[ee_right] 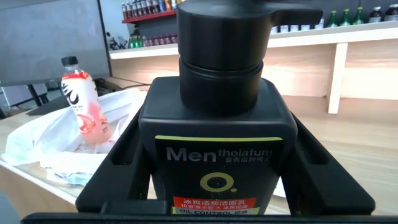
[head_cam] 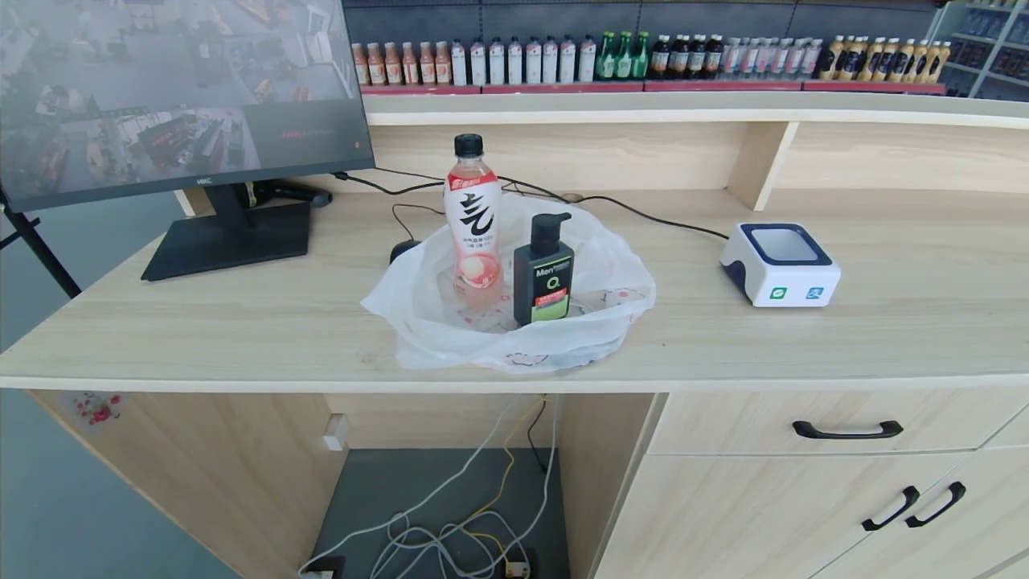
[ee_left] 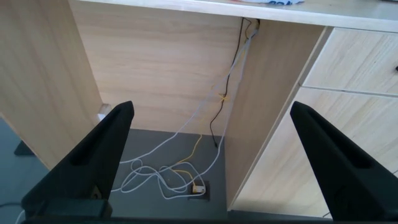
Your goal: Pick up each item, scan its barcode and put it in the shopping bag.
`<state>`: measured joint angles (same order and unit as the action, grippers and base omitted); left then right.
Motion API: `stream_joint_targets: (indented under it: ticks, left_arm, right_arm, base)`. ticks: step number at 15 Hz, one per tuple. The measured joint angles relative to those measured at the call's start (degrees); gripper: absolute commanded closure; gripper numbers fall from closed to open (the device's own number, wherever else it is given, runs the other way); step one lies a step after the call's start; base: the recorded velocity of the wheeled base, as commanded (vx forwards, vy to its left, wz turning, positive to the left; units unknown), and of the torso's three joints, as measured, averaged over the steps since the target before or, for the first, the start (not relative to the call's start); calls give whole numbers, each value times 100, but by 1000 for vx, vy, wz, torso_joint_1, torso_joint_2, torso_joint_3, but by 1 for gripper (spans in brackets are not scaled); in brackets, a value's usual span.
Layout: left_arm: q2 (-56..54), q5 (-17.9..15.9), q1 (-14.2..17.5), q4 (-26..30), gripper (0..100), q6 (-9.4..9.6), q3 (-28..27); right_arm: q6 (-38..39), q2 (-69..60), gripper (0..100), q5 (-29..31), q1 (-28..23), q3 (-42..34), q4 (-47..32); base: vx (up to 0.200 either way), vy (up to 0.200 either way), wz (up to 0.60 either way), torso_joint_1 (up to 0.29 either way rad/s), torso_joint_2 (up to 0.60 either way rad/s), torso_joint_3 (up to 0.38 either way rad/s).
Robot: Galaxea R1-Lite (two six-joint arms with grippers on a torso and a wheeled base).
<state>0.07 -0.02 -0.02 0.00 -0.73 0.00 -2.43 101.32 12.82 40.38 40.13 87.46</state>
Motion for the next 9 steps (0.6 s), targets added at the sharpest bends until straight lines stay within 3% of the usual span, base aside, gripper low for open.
stream_joint_targets:
  ticks: [9]
  left_arm:
    - [0, 2, -7, 0, 0, -13, 0]
  right_arm:
    - [-2, -10, 100, 78, 0, -144, -118]
  base:
    - [0, 0, 0, 0, 0, 0]
